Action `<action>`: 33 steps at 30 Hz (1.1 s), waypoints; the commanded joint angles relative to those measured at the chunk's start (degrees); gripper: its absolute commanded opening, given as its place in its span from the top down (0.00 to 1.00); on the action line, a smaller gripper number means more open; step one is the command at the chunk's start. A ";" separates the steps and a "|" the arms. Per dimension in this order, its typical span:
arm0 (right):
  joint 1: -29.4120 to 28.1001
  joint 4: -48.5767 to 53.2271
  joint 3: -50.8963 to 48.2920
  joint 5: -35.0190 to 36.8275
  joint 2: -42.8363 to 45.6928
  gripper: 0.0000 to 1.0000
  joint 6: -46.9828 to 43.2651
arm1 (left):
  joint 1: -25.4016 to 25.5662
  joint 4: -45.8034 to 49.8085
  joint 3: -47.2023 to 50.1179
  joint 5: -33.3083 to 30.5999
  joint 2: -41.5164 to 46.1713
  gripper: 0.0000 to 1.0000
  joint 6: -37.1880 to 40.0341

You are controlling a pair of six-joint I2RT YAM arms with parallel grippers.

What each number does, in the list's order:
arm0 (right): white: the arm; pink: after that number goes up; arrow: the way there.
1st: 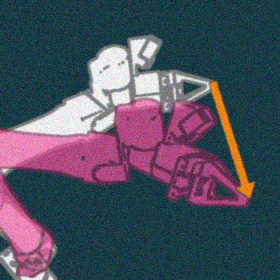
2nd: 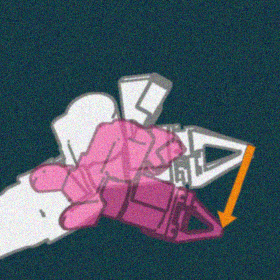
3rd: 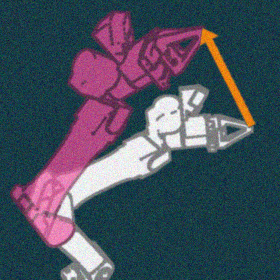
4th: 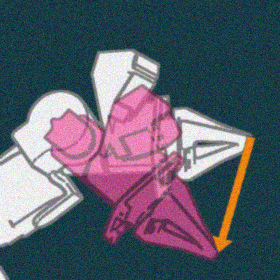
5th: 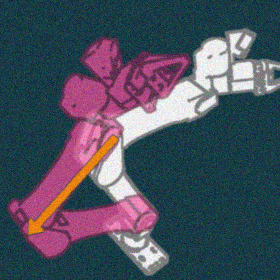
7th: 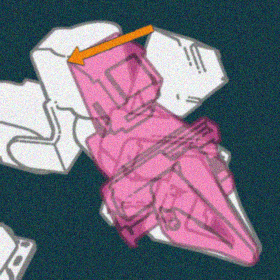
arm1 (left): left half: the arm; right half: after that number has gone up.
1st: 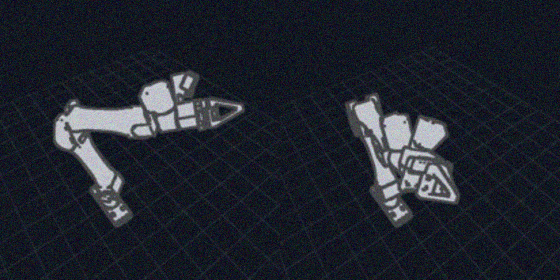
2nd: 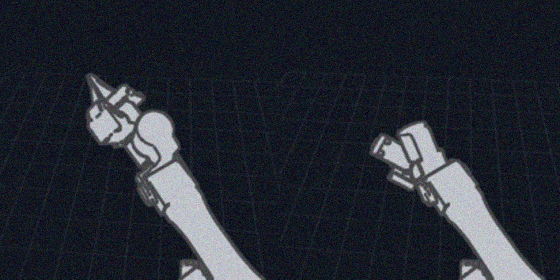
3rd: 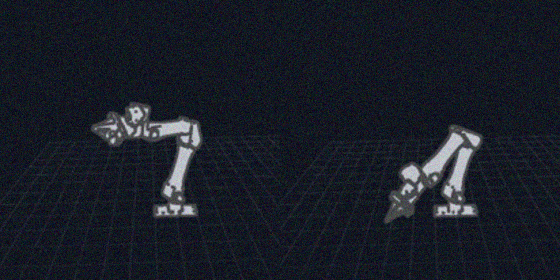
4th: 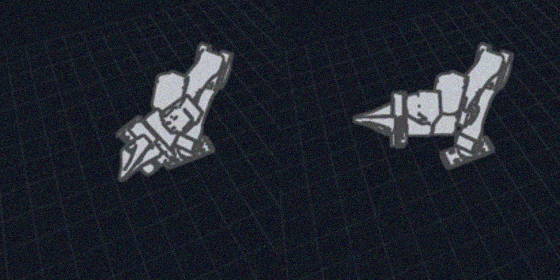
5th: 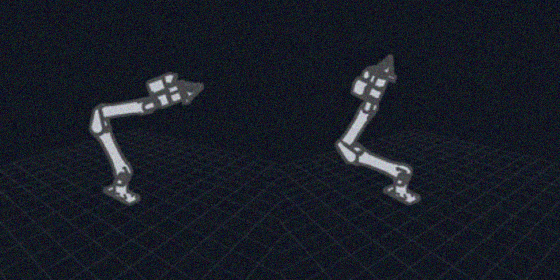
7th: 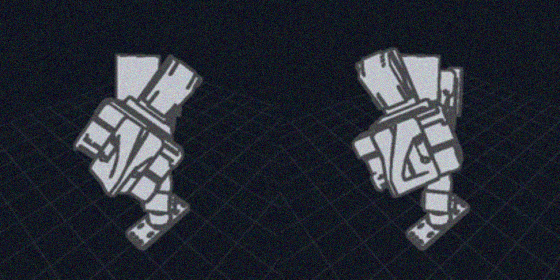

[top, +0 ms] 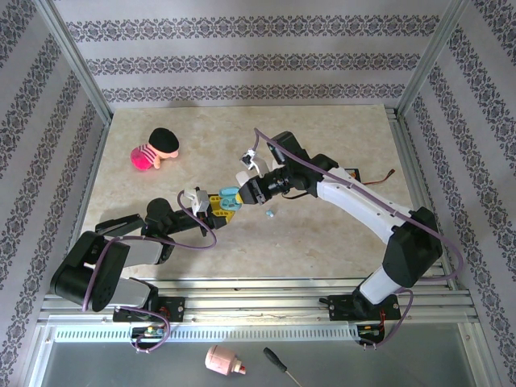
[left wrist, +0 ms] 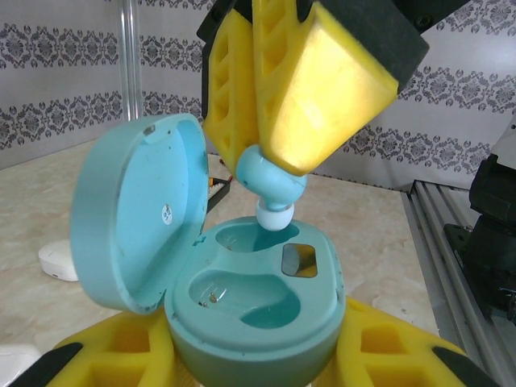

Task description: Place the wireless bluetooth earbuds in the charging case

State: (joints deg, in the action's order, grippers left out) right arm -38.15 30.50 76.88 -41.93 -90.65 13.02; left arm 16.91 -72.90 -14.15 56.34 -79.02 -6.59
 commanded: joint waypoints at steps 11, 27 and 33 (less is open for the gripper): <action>-0.77 3.09 1.25 -0.87 -1.98 0.82 -2.38 | 0.67 -4.70 0.00 -0.11 1.05 0.67 -0.71; -0.82 2.86 1.96 0.88 -0.40 0.54 -2.29 | 0.69 -4.62 0.09 -0.15 1.00 0.67 -0.44; 1.22 -1.46 -2.97 1.85 5.77 0.36 -1.59 | 0.61 -3.90 0.61 -1.61 1.61 0.67 0.58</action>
State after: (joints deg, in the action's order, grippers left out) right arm -38.17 30.92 76.60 -41.25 -89.54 11.57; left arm 16.93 -73.03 -13.87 55.24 -78.85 -6.66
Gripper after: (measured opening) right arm 0.634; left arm 0.331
